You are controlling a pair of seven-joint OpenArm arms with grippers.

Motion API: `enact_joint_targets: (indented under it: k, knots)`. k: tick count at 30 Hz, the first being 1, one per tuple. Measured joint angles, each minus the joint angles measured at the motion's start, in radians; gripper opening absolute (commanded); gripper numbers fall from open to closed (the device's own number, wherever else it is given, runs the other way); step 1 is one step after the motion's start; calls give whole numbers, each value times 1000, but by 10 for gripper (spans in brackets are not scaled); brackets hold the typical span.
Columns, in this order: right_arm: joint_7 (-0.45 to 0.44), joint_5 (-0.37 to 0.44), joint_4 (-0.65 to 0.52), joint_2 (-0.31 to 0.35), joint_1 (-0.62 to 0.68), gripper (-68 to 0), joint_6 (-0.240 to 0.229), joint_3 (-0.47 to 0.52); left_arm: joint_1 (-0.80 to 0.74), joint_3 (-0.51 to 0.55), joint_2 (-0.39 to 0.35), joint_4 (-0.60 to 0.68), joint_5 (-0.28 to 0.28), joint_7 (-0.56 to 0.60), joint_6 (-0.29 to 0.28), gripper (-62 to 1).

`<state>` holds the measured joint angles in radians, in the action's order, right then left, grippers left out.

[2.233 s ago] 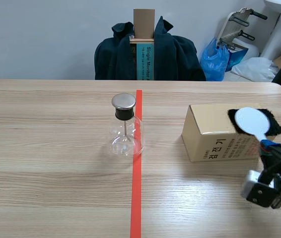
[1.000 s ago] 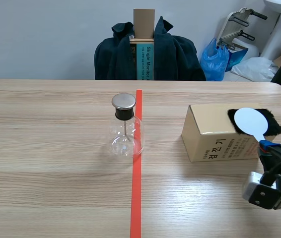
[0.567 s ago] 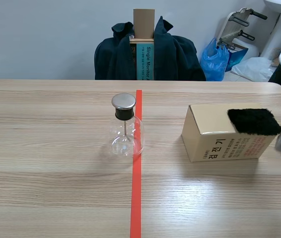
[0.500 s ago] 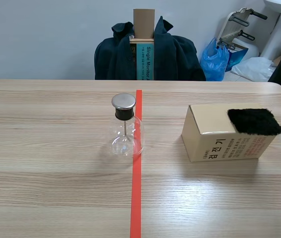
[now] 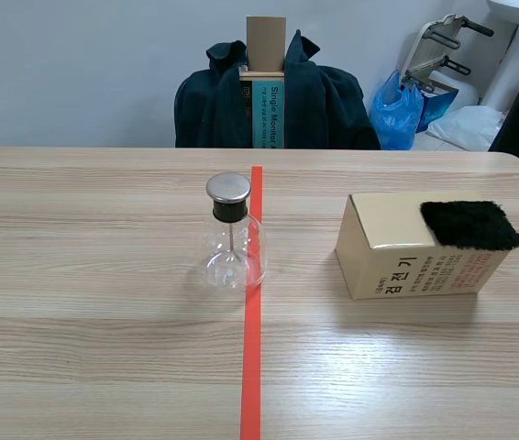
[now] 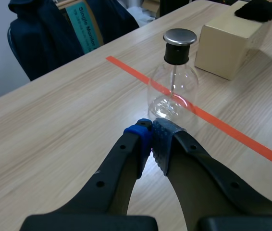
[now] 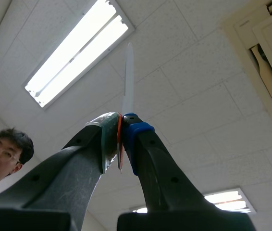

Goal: Do the electroscope experiment.
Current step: 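Bring the plate to the electroscope and point at the metal foil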

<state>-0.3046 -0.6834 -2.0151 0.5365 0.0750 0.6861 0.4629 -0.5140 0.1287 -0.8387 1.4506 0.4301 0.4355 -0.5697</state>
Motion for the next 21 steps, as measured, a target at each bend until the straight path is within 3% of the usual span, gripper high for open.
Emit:
enact_joint_targets:
  k: [6,10,13,17,21]
  knots:
    - [26,48,-11,6,-49,-667,-10,3,296,-195,135,-225,-183,2,0,-581]
    - [26,70,-12,7,-66,-667,-11,3,438,-293,222,-386,-263,21,4,-581]
    - [24,84,-12,7,-66,-667,-13,3,520,-359,270,-481,-312,58,21,-581]
    - [22,90,-12,7,-66,-667,-76,2,602,-437,318,-569,-360,75,65,-581]
    - [14,109,-12,7,-66,-667,-98,2,656,-500,357,-629,-385,108,86,-579]
